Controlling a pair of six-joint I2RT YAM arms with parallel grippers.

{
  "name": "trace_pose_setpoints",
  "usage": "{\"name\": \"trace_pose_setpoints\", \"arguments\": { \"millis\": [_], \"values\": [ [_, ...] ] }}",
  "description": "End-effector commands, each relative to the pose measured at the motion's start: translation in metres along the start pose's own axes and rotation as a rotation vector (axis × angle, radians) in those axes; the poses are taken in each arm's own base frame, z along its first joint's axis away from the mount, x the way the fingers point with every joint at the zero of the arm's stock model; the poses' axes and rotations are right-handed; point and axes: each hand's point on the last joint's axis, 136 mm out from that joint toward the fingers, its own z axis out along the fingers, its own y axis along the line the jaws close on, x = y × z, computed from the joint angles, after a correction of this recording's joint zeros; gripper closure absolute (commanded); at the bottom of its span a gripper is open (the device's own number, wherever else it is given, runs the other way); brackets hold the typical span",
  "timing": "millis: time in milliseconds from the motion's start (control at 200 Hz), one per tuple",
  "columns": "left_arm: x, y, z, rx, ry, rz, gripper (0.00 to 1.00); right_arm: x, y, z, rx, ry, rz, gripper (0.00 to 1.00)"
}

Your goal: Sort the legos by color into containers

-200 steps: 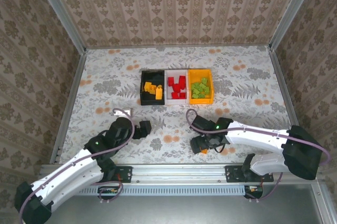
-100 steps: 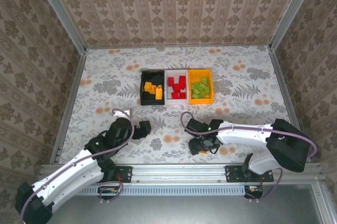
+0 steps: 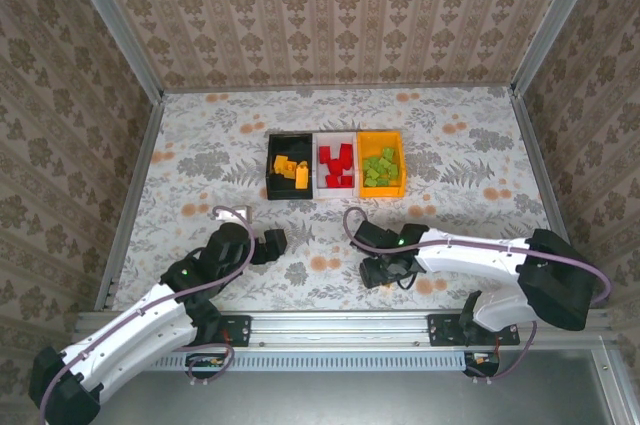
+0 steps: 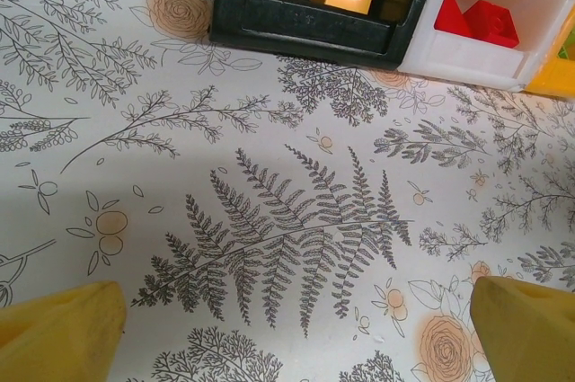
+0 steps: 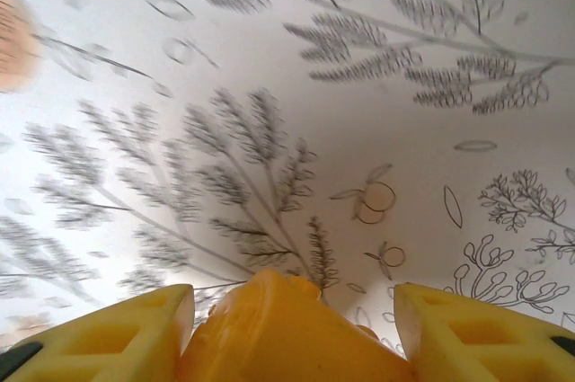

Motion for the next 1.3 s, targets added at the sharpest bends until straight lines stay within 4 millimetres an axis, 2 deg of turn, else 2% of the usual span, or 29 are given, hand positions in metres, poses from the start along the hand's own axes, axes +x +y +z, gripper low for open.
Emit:
{"name": "trace_pose_setpoints", "arguments": {
  "millis": [0, 125, 140, 160, 310, 470, 635, 770, 865, 940, 1095, 1175, 1290],
  "values": [
    [-0.003, 0.0, -0.002, 0.002, -0.011, -0.03, 0.0, -0.025, 0.018, -0.029, -0.055, -0.078, -0.033, 0.54],
    [-0.004, 0.002, -0.003, -0.004, -0.012, -0.032, 0.0, -0.073, 0.038, -0.051, -0.108, -0.176, -0.042, 0.54],
    [-0.004, 0.002, -0.003, -0.005, -0.012, -0.032, 0.0, -0.081, 0.042, -0.057, -0.123, -0.198, -0.039, 0.54],
    [-0.004, 0.002, -0.004, -0.004, -0.013, -0.034, 0.0, -0.09, 0.046, -0.053, -0.121, -0.199, -0.042, 0.54],
    [-0.001, 0.004, -0.005, -0.01, -0.002, -0.037, 0.0, -0.177, 0.078, -0.07, -0.175, -0.334, -0.031, 0.53],
    [0.0, 0.007, -0.007, -0.021, 0.001, -0.04, 0.0, -0.259, 0.094, -0.06, -0.17, -0.397, -0.005, 0.52],
    [0.0, 0.009, -0.01, -0.024, -0.003, -0.042, 0.0, -0.314, 0.103, -0.038, -0.154, -0.402, 0.02, 0.5],
    [-0.001, 0.01, -0.012, -0.025, -0.008, -0.04, 0.0, -0.338, 0.108, -0.019, -0.157, -0.396, 0.031, 0.46],
    [-0.003, 0.01, -0.013, -0.028, -0.011, -0.036, 0.0, -0.351, 0.113, -0.02, -0.17, -0.416, 0.019, 0.22],
    [-0.004, 0.009, -0.015, -0.03, -0.014, -0.028, 0.0, -0.359, 0.115, -0.036, -0.18, -0.467, 0.012, 0.15],
    [-0.012, 0.008, -0.018, -0.036, -0.035, -0.019, 0.0, -0.364, 0.114, -0.088, -0.229, -0.602, 0.011, 0.13],
    [-0.019, 0.007, -0.02, -0.038, -0.058, -0.007, 0.0, -0.355, 0.104, -0.11, -0.232, -0.657, 0.028, 0.12],
    [-0.034, 0.004, -0.023, -0.046, -0.113, 0.008, 0.0, -0.33, 0.089, -0.134, -0.256, -0.724, 0.046, 0.12]
  ]
}}
